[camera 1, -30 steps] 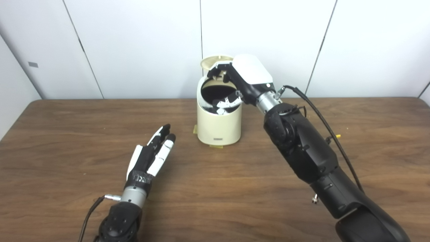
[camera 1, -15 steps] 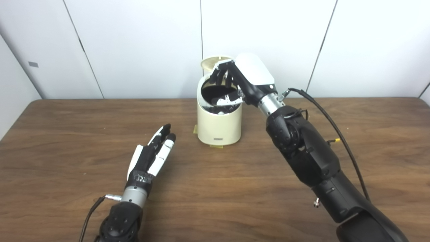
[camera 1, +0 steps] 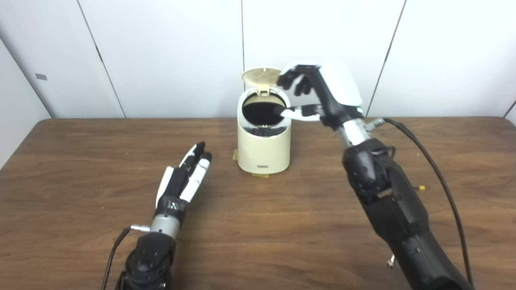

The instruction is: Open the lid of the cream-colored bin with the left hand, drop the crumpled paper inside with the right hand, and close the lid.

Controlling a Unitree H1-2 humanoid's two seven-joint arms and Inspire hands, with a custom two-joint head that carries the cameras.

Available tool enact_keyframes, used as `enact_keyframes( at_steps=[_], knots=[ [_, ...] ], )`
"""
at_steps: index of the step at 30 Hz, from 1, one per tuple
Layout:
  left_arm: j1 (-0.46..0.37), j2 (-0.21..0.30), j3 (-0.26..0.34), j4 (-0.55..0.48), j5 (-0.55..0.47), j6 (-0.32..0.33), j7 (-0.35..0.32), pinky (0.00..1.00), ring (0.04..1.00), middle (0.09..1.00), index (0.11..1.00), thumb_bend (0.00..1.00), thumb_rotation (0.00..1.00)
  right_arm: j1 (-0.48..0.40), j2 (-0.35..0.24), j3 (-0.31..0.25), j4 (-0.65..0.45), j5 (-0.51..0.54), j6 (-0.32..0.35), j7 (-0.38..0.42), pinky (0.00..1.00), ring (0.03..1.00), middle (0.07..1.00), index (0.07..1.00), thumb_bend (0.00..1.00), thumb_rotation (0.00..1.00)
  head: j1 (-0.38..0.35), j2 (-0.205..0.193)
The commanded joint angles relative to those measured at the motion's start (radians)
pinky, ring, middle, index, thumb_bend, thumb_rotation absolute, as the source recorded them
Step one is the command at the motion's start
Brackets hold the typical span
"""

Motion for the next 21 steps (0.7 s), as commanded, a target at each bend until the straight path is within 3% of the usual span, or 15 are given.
enact_keyframes(
  at_steps=[1, 6, 8, 9, 10, 12, 13, 14, 19, 21],
  knots=[
    [-0.068, 0.003, 0.019, 0.013, -0.032, -0.038, 0.004, 0.99, 0.974, 0.966, 0.988, 0.47, 0.84, -0.009, 0.010, -0.048, -0.052, 0.052, 0.015, -0.024, 0.33, 0.392, 0.493, 0.518, 0.50, 0.00, 0.002, -0.004],
    [-0.152, 0.022, 0.052, 0.072, -0.065, -0.036, 0.005, 0.97, 0.953, 0.948, 0.965, 0.49, 0.83, 0.094, 0.027, -0.117, -0.107, 0.137, 0.025, -0.033, 0.33, 0.413, 0.481, 0.563, 0.49, 0.00, 0.002, -0.016],
    [-0.182, 0.028, 0.060, 0.090, -0.074, -0.025, 0.005, 0.97, 0.959, 0.950, 0.968, 0.47, 0.84, 0.136, 0.036, -0.134, -0.136, 0.179, 0.051, -0.010, 0.39, 0.404, 0.488, 0.566, 0.51, 0.00, 0.000, -0.017],
    [-0.200, 0.030, 0.067, 0.107, -0.081, -0.023, 0.006, 0.97, 0.962, 0.953, 0.970, 0.46, 0.85, 0.160, 0.041, -0.141, -0.156, 0.206, 0.078, 0.014, 0.41, 0.458, 0.480, 0.550, 0.51, 0.00, -0.001, -0.018],
    [-0.222, 0.031, 0.074, 0.124, -0.088, -0.019, 0.007, 0.98, 0.967, 0.958, 0.973, 0.46, 0.85, 0.187, 0.044, -0.147, -0.173, 0.251, 0.102, 0.045, 0.45, 0.532, 0.596, 0.520, 0.51, 0.09, -0.003, -0.018],
    [-0.261, 0.039, 0.078, 0.152, -0.094, -0.014, 0.002, 1.00, 0.982, 0.977, 0.983, 0.49, 0.84, 0.234, 0.047, -0.151, -0.198, 0.313, 0.141, 0.093, 0.54, 0.659, 0.728, 0.721, 0.52, 0.41, 0.000, -0.020],
    [-0.276, 0.044, 0.078, 0.159, -0.093, -0.010, 0.001, 1.00, 0.988, 0.983, 0.984, 0.52, 0.84, 0.251, 0.046, -0.149, -0.201, 0.325, 0.148, 0.104, 0.59, 0.717, 0.778, 0.782, 0.53, 0.57, 0.001, -0.020],
    [-0.295, 0.048, 0.076, 0.167, -0.091, -0.006, 0.002, 1.00, 0.989, 0.984, 0.982, 0.54, 0.84, 0.270, 0.046, -0.145, -0.203, 0.327, 0.153, 0.109, 0.61, 0.747, 0.803, 0.810, 0.55, 0.65, 0.002, -0.020],
    [-0.392, 0.093, 0.049, 0.211, -0.084, 0.018, -0.023, 1.00, 0.999, 0.991, 0.978, 0.53, 0.89, 0.354, 0.049, -0.138, -0.198, 0.387, 0.149, 0.143, 0.75, 0.881, 0.919, 0.920, 0.56, 0.93, 0.011, -0.027],
    [-0.447, 0.112, 0.038, 0.238, -0.079, 0.040, -0.031, 1.00, 1.000, 0.990, 0.974, 0.54, 0.89, 0.386, 0.061, -0.149, -0.192, 0.440, 0.149, 0.156, 0.80, 0.900, 0.940, 0.940, 0.56, 0.97, 0.010, -0.029]
  ],
)
